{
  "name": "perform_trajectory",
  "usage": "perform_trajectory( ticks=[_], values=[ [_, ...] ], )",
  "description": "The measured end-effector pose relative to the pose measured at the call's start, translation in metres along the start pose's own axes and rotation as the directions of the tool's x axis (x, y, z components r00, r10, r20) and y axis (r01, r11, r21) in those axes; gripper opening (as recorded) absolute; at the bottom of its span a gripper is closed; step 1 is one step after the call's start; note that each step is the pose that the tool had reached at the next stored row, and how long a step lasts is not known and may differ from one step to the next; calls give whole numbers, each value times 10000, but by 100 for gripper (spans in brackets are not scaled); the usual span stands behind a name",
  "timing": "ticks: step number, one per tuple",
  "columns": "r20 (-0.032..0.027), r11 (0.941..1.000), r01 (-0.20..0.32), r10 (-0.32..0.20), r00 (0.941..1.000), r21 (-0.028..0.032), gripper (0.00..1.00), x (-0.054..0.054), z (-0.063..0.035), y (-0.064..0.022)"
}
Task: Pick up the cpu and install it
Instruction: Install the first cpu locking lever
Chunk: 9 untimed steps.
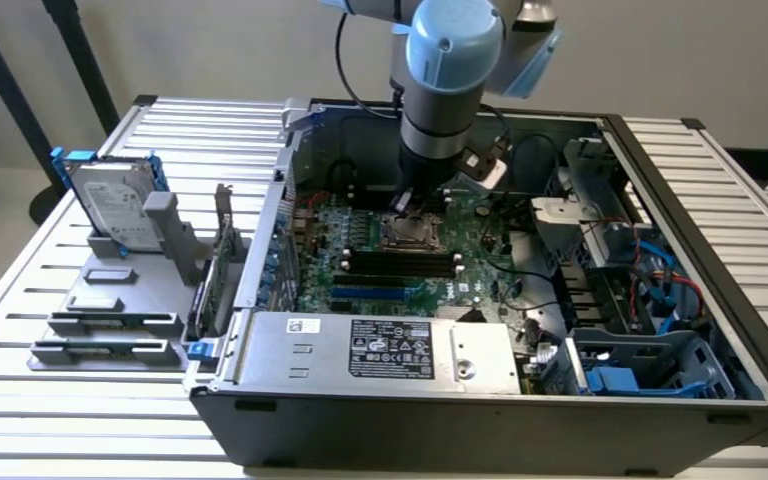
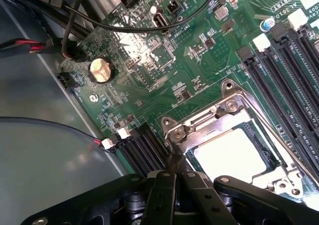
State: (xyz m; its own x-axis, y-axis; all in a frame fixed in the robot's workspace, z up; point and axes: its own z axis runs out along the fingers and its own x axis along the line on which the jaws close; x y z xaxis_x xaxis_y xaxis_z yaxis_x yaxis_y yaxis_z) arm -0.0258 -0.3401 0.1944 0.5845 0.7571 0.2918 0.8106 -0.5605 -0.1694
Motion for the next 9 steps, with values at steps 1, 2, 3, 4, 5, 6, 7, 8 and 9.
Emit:
perform_trajectory(
  ticks=[1,2,3,4,5,6,7,8,9],
  values=[
    [-42,10000,-2,2,10000,30,11,1,0,1],
    [-74,10000,-3,4,10000,53,11,1,0,2],
    [-101,10000,-4,5,9999,73,11,0,0,2],
    [-122,10000,-6,7,9999,88,11,0,0,3],
    [-140,9999,-6,7,9999,101,11,-1,-1,4],
    [-154,9999,-6,8,9999,110,11,-3,-2,5],
    [-164,9999,-6,8,9999,118,11,-5,-2,6],
    [-170,9999,-7,9,9999,123,11,-7,-2,8],
    [-176,9999,-6,8,9998,128,11,-11,-4,11]
  ],
)
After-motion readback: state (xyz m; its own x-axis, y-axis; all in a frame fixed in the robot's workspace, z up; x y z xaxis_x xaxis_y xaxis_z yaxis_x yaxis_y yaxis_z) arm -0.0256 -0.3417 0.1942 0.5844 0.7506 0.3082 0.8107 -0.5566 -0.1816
